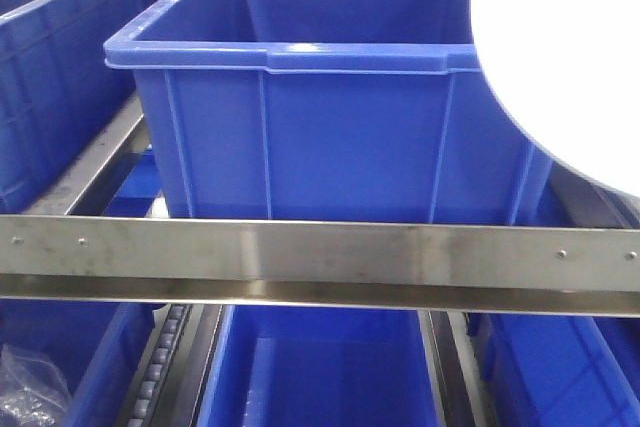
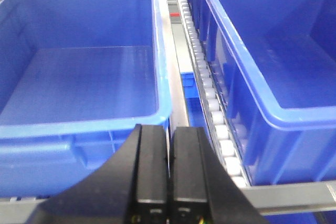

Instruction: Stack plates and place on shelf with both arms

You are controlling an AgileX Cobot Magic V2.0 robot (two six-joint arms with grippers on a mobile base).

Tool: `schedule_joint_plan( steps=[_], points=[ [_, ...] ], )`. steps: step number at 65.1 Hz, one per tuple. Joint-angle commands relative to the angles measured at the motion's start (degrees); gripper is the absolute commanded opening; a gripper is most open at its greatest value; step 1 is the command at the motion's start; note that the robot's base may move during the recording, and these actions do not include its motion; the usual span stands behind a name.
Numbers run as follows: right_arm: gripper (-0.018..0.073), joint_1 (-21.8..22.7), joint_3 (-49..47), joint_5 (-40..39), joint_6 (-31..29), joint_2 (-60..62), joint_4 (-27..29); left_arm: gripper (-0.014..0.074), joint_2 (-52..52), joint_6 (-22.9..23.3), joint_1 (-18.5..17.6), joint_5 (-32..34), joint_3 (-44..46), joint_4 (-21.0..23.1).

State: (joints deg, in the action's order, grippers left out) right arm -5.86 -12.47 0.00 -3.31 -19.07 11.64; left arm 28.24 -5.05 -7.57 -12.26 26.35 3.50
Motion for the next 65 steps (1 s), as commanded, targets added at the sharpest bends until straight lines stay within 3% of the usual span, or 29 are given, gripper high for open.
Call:
schedule_joint_plan(
  steps=[1,20,33,48,65],
  points=[
    [0.0056,0.3,-1.8,-5.8,-0.2,-0.1,-0.2,0.0082,0.3,0.4,0.0,4.4,1.7,0.1],
    [0.0056,0.2,-2.4,-5.3,-0.1,-0.3,0.0,0.0082,0.3,0.4,0.0,4.4,1.7,0.1],
    [0.0056,0.1,-9.4,-4.0,-0.1,-2.9,0.0,0.0082,0.3,0.4,0.0,4.4,1.7,0.1],
    [0.0056,-0.3,-20.1,-8.6,-0.1,-19.5,0.0,0.0082,0.3,0.4,0.0,4.4,1.7,0.1],
    [0.0061,-7.6,-32.1,-22.1,-0.1,-42.5,-0.1,0.0082,0.3,0.4,0.0,4.4,1.7,0.1]
  ],
)
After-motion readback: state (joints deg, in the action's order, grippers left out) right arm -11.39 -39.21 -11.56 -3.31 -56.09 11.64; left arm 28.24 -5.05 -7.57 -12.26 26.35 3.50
